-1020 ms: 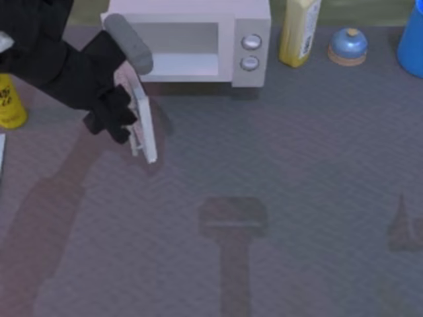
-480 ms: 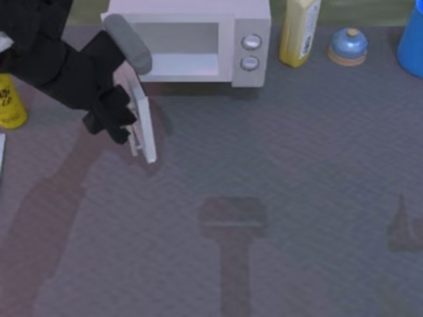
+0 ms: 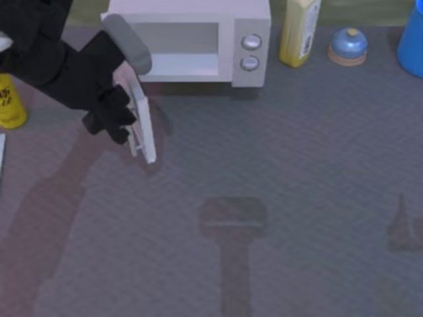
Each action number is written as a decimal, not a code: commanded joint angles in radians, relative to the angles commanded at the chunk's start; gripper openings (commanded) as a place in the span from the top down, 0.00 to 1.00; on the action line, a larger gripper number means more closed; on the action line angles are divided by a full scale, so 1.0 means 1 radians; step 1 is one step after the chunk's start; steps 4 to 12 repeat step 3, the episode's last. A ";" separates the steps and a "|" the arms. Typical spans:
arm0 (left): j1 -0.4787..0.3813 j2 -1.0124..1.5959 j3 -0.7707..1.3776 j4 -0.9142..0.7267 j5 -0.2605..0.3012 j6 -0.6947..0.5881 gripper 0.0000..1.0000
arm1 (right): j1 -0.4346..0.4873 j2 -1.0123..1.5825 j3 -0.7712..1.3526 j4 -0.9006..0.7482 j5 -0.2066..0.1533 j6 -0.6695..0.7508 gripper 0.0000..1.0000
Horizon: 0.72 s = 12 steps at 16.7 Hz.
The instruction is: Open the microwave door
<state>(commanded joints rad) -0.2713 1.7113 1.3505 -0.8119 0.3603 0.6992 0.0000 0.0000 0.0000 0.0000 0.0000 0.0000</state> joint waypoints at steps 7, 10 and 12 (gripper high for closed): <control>0.000 0.000 0.000 0.000 0.000 0.000 1.00 | 0.000 0.000 0.000 0.000 0.000 0.000 0.00; 0.000 0.000 0.000 0.000 0.000 0.000 1.00 | 0.000 0.000 0.000 0.000 0.000 0.000 0.00; 0.000 0.000 0.000 0.000 0.000 0.000 1.00 | 0.000 0.000 0.000 0.000 0.000 0.000 0.00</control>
